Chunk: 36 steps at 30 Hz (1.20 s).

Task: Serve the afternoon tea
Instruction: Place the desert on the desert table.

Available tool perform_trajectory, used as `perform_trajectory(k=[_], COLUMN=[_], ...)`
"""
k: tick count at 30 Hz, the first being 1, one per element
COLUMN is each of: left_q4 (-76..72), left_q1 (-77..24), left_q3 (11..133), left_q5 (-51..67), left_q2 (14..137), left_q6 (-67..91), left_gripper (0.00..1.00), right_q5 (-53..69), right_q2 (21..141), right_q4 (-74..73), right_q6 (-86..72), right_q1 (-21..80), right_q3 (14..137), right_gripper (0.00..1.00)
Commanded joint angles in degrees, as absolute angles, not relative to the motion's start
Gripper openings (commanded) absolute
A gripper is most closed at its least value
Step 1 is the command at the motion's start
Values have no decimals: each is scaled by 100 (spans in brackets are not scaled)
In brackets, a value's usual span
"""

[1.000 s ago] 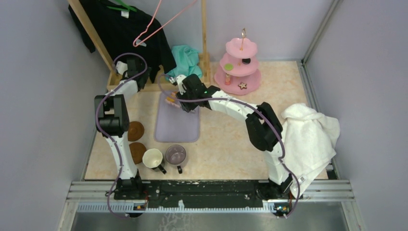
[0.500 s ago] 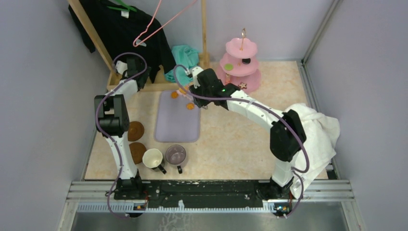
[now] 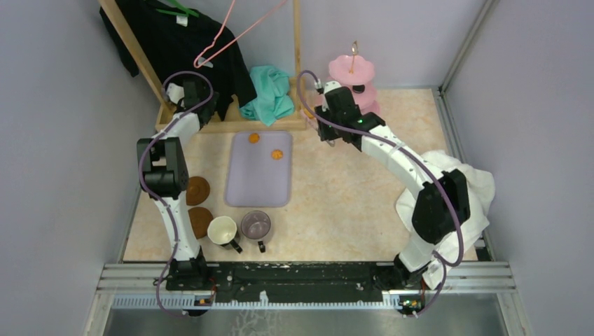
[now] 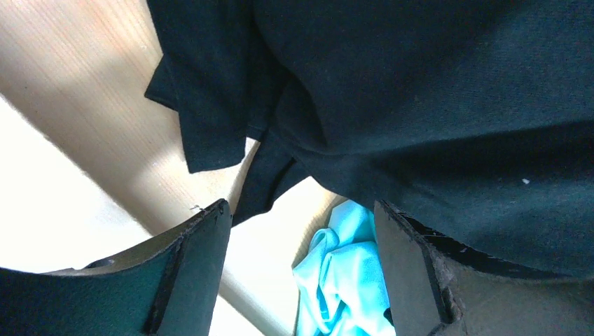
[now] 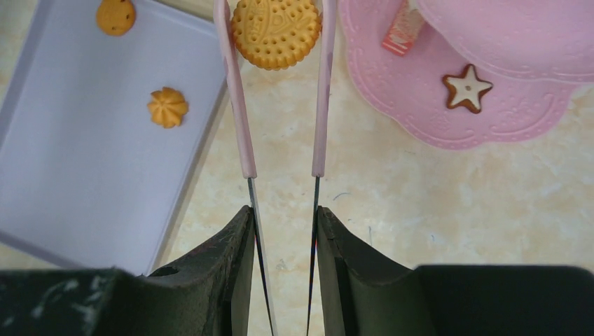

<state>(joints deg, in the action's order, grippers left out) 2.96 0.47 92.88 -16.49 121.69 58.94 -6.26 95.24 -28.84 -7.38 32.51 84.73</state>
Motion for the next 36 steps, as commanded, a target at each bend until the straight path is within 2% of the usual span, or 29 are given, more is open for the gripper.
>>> perform_trajectory(k=[1,21,36], left_q4=[315,413,388], left_q1=[42,40,37], left_q3=[9568,9854,9830], left_q5=[-1681,-1685,-1705], left_q2=[12361,12554,12615], left_q6=[5812,5747,5727], left_gripper=[80,80,80], right_q5=[-839,-1047,-879], right_q2=[9026,9177,10082], right_q4=[-2677,-2661,-2494], right_q6=[-922,-960,-885], right_q1=[2982,2077,1667], right_q3=[8477,8591,9142], right_gripper=[0,0,0])
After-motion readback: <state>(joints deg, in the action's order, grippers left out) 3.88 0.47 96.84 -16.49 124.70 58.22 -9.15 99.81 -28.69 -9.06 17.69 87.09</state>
